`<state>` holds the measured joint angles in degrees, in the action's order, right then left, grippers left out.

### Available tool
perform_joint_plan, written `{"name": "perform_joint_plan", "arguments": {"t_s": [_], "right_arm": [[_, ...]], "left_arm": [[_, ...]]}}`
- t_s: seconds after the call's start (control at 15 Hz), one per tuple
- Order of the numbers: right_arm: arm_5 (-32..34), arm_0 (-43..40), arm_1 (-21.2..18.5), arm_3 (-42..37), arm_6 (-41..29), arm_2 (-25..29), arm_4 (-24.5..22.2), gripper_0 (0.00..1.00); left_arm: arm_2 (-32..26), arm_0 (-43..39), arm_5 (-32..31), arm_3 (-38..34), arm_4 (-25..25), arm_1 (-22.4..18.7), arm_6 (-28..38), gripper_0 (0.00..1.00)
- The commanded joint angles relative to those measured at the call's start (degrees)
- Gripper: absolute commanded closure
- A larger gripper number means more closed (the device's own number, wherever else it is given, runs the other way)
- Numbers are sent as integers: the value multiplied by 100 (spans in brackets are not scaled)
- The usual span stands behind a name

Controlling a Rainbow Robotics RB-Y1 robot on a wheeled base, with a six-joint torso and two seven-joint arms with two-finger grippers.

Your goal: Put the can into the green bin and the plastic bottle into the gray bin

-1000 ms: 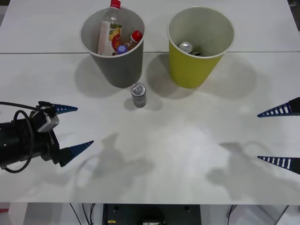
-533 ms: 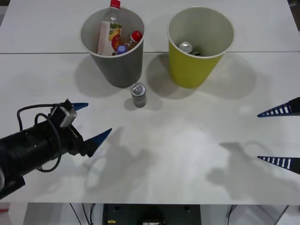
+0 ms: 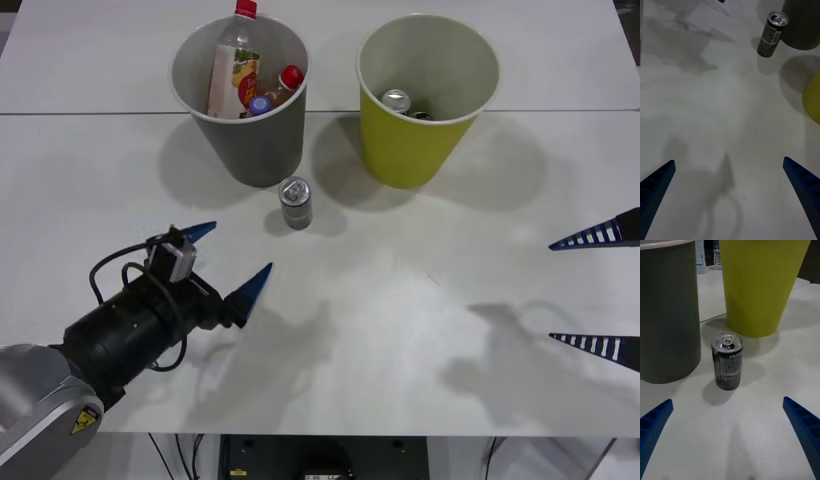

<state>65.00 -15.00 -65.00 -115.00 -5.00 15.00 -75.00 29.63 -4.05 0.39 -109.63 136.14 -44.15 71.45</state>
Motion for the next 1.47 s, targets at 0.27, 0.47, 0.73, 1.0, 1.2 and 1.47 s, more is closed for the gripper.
{"name": "perform_joint_plan", "arguments": {"t_s": [0.27,0.47,0.73,1.0,1.2,1.47], "right_arm": [[0,0,0,0,0,0,0,0],[0,0,0,0,0,0,0,0],[0,0,0,0,0,0,0,0],[0,0,0,0,0,0,0,0],[0,0,0,0,0,0,0,0],[0,0,0,0,0,0,0,0]], "left_arm": [[456,317,1191,1155,185,838,1,0],[447,326,1314,1357,246,1180,-26,0],[456,484,1402,1761,352,1558,-70,0],[456,651,1472,2104,361,1884,-193,0],[561,906,1745,2552,361,2068,-193,0],[754,1433,2132,3326,308,2297,-175,0]]}}
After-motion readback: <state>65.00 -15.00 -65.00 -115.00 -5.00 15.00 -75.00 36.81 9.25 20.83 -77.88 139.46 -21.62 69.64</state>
